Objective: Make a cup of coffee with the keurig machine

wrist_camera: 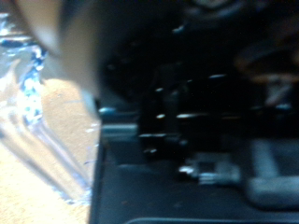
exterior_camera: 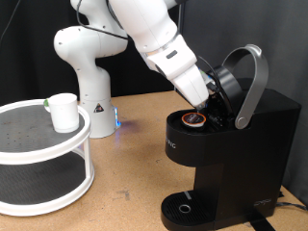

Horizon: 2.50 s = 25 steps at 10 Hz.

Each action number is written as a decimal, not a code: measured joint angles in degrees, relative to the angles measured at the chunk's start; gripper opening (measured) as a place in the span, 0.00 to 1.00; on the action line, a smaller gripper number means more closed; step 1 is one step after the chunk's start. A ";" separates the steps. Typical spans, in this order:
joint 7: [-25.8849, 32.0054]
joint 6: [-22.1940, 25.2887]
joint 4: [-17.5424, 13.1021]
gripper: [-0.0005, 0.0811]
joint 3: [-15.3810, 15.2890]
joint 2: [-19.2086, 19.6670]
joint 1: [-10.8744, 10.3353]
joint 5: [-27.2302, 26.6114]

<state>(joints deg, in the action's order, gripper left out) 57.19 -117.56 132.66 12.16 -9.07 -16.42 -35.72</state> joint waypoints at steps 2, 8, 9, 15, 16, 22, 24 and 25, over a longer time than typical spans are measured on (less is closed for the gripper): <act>-0.82 0.69 0.40 0.99 -0.02 0.43 0.01 1.38; -1.96 -11.51 3.98 0.99 -0.31 -1.08 0.22 0.09; -1.78 -10.65 4.19 0.99 0.22 -1.94 0.61 0.10; 0.63 -5.94 3.60 0.99 3.95 -4.56 2.28 -1.69; 1.46 -4.51 2.96 0.99 5.34 -5.49 2.68 -2.80; 2.36 3.00 -4.69 0.99 10.51 -7.45 4.19 -3.90; 2.34 2.75 -4.50 0.99 10.45 -7.45 4.08 -5.66; 2.34 2.76 -4.71 0.99 10.41 -7.46 3.72 -8.63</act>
<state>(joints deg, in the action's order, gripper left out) 59.54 -114.80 127.96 22.58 -16.53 -12.70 -44.35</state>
